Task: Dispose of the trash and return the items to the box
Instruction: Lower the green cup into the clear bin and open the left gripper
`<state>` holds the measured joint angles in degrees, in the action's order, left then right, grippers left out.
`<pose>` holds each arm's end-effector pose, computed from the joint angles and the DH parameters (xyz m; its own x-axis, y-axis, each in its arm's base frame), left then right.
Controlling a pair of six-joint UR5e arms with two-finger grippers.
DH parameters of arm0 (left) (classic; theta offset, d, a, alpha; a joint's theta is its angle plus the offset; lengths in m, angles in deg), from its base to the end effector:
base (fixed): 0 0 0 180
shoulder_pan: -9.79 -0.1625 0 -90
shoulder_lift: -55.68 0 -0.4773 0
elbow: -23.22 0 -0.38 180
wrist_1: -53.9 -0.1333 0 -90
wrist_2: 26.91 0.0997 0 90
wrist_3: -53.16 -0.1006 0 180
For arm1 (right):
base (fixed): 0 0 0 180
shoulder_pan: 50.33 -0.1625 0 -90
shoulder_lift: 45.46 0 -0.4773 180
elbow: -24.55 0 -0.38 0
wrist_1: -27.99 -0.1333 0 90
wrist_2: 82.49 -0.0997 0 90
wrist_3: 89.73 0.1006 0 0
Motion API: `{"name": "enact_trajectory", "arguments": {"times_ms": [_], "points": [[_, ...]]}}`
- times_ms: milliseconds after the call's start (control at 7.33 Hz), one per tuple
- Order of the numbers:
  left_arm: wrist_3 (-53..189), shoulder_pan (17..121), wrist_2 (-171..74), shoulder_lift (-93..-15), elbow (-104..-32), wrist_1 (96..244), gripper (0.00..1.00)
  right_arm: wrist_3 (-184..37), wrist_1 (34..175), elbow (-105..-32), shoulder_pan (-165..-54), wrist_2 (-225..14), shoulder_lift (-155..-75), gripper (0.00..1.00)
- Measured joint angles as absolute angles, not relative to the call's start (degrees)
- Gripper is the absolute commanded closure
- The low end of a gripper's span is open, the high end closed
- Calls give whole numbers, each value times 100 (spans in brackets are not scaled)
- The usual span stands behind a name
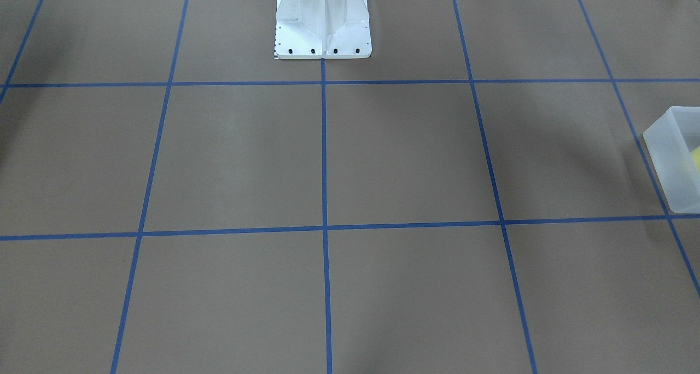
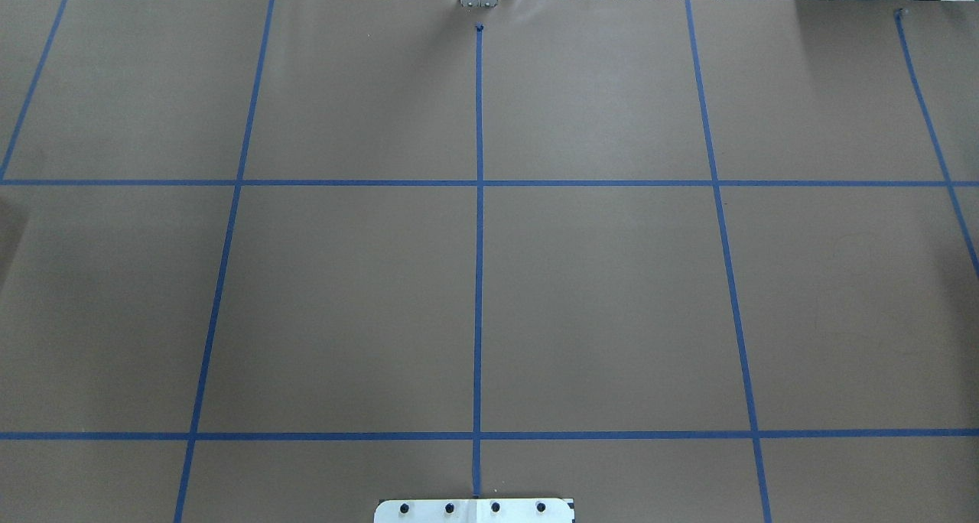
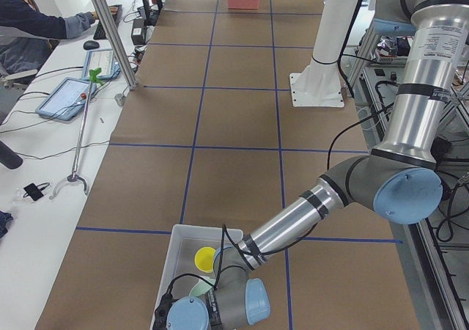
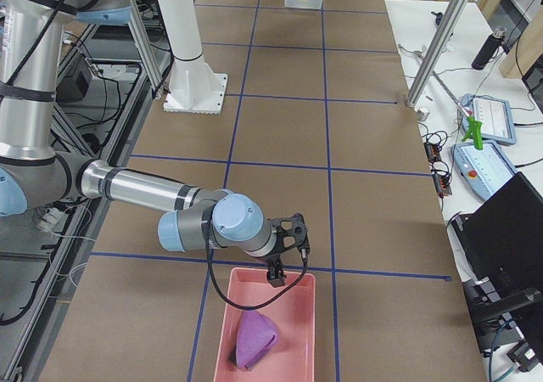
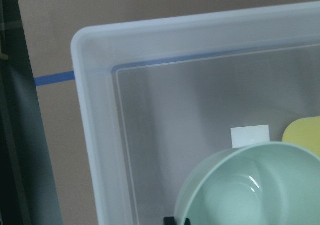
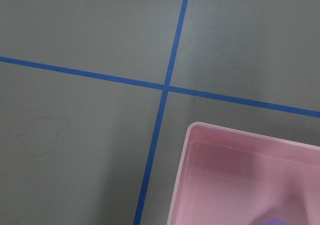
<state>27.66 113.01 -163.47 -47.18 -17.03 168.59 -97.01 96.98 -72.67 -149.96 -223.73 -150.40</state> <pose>-0.1714 -0.4661 0.9446 0.6687 0.1329 -0.7315 -0.0713 0.9908 0.1148 0.1151 -0.3507 0.7131 0.6626 -0.1930 0.7236 -0.0795 0.9426 0.3242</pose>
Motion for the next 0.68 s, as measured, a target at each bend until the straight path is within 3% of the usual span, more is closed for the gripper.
{"name": "enact_trajectory", "arguments": {"times_ms": [136, 409, 682], "points": [[2853, 11298, -16337, -4728, -1623, 16956, 2, -9696, 9698, -7270, -14994, -22373, -15040, 0], [2989, 11293, -16340, -4722, -1700, 16984, 2, -9692, 9698, -7274, -14992, -22369, -15040, 0], [3768, 11294, -16346, -4539, -2614, 16888, 2, -9636, 9700, -7339, -14979, -22378, -15045, 0]]}}
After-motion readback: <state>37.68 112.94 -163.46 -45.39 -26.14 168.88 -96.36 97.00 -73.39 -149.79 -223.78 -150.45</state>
